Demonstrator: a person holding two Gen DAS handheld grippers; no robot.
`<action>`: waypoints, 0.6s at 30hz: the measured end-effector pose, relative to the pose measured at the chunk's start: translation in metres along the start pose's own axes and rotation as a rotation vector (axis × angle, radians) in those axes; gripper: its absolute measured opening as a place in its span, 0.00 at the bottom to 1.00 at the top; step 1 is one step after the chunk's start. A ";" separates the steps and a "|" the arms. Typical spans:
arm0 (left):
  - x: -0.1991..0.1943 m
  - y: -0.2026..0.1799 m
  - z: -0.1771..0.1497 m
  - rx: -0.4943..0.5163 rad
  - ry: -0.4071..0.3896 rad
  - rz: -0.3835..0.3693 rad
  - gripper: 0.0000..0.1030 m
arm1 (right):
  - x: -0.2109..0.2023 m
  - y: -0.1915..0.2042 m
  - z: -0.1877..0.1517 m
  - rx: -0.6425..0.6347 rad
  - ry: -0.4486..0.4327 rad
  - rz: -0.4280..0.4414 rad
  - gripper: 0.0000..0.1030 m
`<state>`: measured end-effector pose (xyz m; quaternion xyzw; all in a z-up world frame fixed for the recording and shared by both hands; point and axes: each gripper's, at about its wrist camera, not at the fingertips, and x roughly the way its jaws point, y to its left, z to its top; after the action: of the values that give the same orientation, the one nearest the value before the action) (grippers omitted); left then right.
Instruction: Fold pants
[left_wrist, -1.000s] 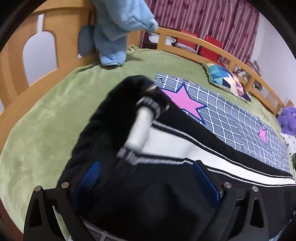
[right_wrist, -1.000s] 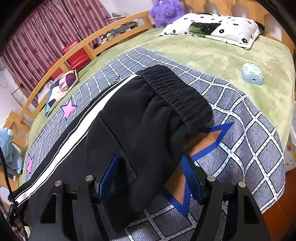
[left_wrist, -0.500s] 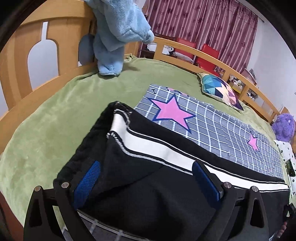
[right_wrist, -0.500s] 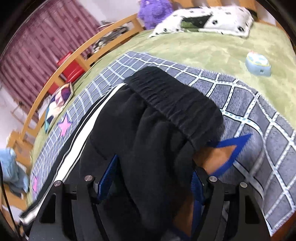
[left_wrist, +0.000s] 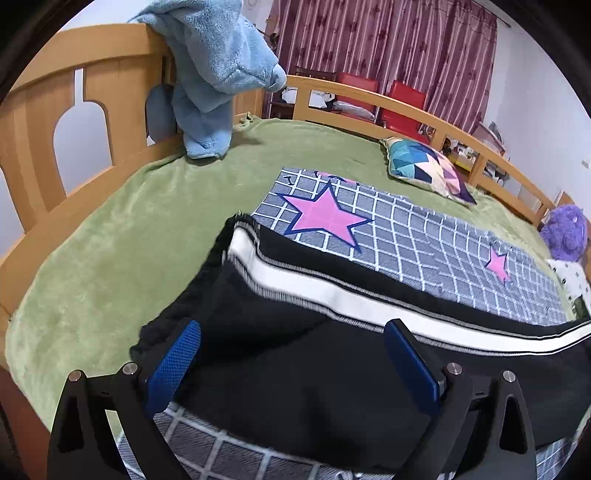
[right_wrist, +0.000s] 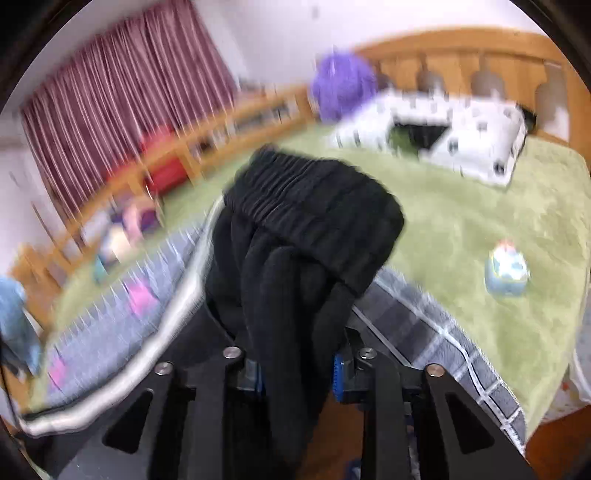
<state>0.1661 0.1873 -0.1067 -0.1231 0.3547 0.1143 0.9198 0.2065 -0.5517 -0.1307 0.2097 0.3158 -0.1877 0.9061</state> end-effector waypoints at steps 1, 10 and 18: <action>-0.001 0.002 -0.002 0.006 0.005 0.006 0.97 | 0.014 -0.006 -0.006 0.008 0.062 -0.010 0.32; -0.002 0.048 -0.011 -0.036 0.029 0.036 0.97 | 0.000 -0.007 -0.045 -0.150 0.132 -0.176 0.45; 0.033 0.057 0.026 -0.023 -0.001 -0.055 0.97 | -0.059 0.038 -0.062 -0.189 0.096 -0.163 0.50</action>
<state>0.1896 0.2528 -0.1189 -0.1434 0.3491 0.0933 0.9213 0.1506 -0.4764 -0.1266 0.1057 0.3910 -0.2197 0.8875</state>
